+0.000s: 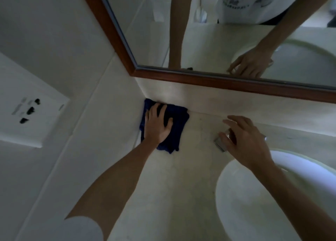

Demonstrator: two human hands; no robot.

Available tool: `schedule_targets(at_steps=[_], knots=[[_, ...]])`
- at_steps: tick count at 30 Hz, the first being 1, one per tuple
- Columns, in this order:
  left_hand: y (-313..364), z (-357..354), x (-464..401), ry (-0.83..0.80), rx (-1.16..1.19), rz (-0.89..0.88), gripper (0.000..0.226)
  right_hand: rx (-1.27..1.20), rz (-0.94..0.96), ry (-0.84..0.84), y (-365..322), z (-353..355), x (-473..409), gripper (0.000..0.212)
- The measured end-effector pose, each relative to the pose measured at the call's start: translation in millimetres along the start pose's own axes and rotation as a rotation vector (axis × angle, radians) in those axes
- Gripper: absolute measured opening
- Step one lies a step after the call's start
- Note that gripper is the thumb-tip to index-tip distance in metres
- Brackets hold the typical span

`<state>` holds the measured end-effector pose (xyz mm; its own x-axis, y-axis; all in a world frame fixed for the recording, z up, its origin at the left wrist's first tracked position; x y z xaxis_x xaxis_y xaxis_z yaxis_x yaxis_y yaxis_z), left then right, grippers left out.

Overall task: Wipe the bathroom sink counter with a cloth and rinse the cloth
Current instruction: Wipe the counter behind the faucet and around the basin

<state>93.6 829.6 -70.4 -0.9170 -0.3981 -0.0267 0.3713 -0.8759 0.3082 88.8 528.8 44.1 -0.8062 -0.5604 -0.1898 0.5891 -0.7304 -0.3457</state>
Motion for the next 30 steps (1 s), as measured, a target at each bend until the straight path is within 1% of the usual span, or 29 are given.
schedule_targets(at_steps=[2,4,7,11,14,16,23,30], knots=[[-4,-5,2,-0.041,-0.06,-0.036,0.065,0.032,0.021,-0.021,-1,-3,1,0.043],[-11,-8,9,-0.083,-0.103,-0.045,0.074,0.099,0.026,-0.063,-2,-6,2,0.049],[-20,-8,26,-0.122,-0.1,-0.03,0.081,0.14,-0.03,-0.077,2,-8,9,0.056],[-34,-3,54,-0.116,-0.068,-0.018,0.077,0.179,0.016,-0.028,4,-9,16,0.049],[-47,4,81,-0.108,-0.06,-0.055,0.073,0.22,0.027,-0.044,3,-9,15,0.041],[-56,7,100,-0.114,-0.066,-0.043,0.072,0.228,0.017,-0.06,3,-9,15,0.039],[-87,13,177,-0.11,-0.104,0.01,0.071,0.177,0.004,-0.104,4,-9,14,0.04],[-109,24,240,-0.09,-0.146,0.019,0.069,0.126,0.025,-0.099,3,-8,14,0.041]])
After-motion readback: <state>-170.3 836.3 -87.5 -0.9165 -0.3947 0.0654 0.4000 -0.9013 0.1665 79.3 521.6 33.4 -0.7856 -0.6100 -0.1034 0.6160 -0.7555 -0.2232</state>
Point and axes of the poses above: each hand's wrist, its own x-axis away from the middle knuckle, its own z-axis out of the back of the hand, y = z × x, the point moved 6 cm from there along -x, towards the middle knuckle, and after that the axes turned 12 degrees about z, right-handed, at the moved point
